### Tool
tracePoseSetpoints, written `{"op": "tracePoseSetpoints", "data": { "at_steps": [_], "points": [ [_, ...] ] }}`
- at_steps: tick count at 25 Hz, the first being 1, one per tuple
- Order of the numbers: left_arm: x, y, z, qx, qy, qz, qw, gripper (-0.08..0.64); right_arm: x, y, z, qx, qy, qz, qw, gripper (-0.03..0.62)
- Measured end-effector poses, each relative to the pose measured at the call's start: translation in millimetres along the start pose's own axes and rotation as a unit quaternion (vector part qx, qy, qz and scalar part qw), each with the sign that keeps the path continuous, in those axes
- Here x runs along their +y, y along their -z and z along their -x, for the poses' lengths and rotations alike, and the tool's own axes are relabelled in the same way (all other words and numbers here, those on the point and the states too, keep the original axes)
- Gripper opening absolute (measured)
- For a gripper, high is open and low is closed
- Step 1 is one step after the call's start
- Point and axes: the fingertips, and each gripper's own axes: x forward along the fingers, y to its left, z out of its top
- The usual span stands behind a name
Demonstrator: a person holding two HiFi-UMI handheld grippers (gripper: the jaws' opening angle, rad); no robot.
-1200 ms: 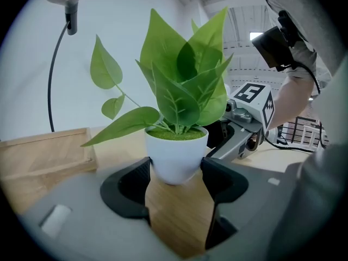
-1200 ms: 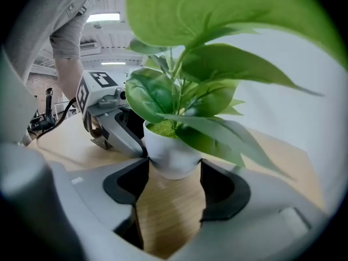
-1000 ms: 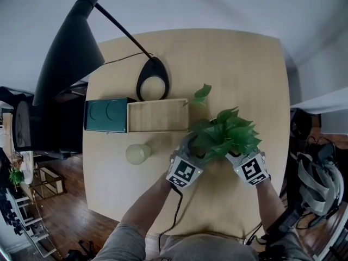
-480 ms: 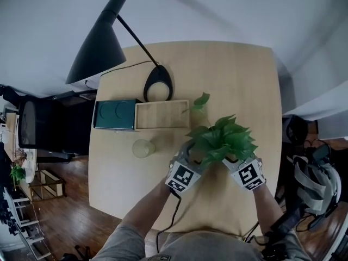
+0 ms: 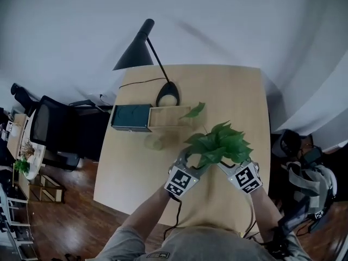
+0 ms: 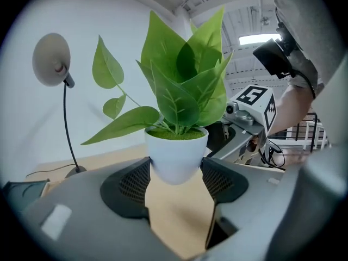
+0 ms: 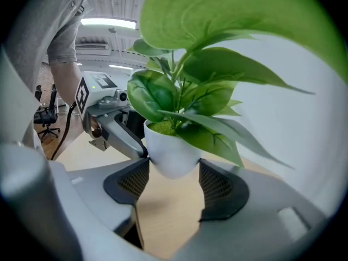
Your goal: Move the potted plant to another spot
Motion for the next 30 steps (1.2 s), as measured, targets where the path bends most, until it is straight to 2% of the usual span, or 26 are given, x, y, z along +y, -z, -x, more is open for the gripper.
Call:
{"op": "tracePoseSetpoints", "data": {
  "at_steps": [7, 17, 24, 30],
  "points": [
    [-36.2, -27.4, 41.5, -0.024, -0.026, -0.017, 0.9992, 0.298, 32.5, -27.7, 42.6, -0.022, 0.001, 0.032, 0.999, 0.293],
    [-46.3, -27.8, 91.8, -0.02, -0.078, -0.011, 0.9967, 0.298, 75.0, -51.5, 46.5, -0.05, -0.039, 0.053, 0.997, 0.29],
    [-36.1, -20.4, 135.4, -0.019, -0.108, -0.012, 0.9939, 0.298, 110.5, -73.1, 29.8, -0.061, -0.06, 0.064, 0.994, 0.29],
    [-0.2, -11.9, 178.1, -0.033, -0.118, -0.009, 0.9924, 0.298, 137.7, -105.2, -7.7, -0.06, -0.061, 0.083, 0.993, 0.288]
  ]
}}
